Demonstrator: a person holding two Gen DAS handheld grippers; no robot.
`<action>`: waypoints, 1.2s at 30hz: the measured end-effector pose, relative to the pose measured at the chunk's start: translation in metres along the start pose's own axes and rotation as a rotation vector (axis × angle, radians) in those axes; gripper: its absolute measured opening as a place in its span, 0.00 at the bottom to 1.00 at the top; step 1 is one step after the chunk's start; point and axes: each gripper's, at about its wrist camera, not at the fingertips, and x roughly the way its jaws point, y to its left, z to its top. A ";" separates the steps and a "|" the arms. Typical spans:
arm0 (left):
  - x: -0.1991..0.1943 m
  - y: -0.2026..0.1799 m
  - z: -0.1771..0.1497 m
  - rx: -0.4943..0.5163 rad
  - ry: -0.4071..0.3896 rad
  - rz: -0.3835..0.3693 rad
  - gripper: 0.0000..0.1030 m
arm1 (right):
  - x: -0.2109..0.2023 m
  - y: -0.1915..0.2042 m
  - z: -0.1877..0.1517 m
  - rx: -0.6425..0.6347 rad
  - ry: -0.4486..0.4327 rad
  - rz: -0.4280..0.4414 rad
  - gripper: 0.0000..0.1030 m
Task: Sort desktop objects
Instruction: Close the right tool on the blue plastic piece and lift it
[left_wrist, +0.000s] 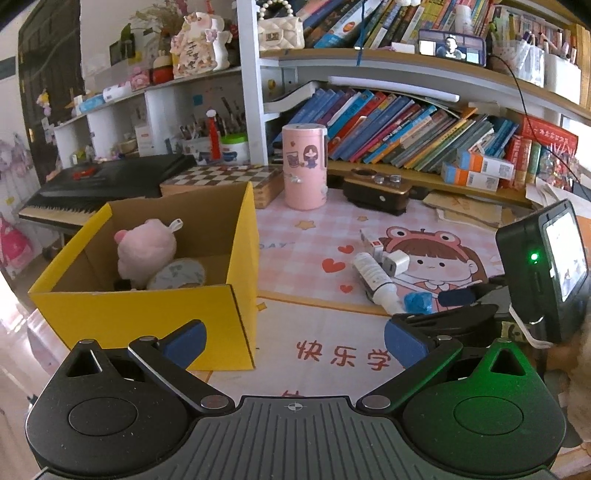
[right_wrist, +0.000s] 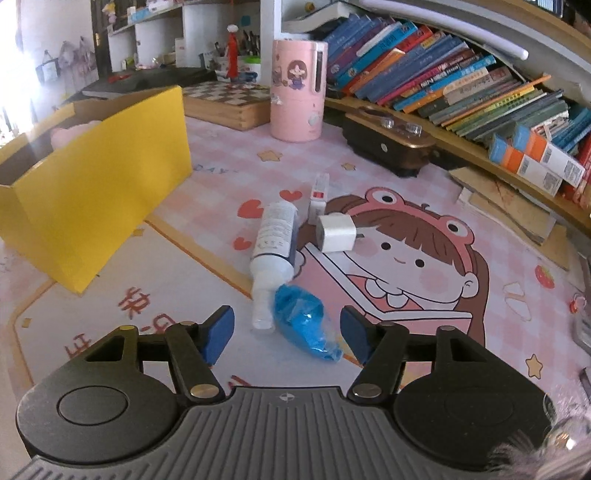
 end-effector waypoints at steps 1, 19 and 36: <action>0.000 0.000 0.000 -0.001 0.000 0.000 1.00 | 0.002 -0.002 0.000 0.008 0.006 0.002 0.48; 0.024 -0.047 0.014 0.099 -0.018 -0.174 1.00 | -0.036 -0.047 -0.024 0.162 0.013 0.023 0.03; 0.026 -0.046 0.017 0.097 -0.012 -0.110 1.00 | 0.031 -0.044 0.036 0.102 0.010 0.025 0.43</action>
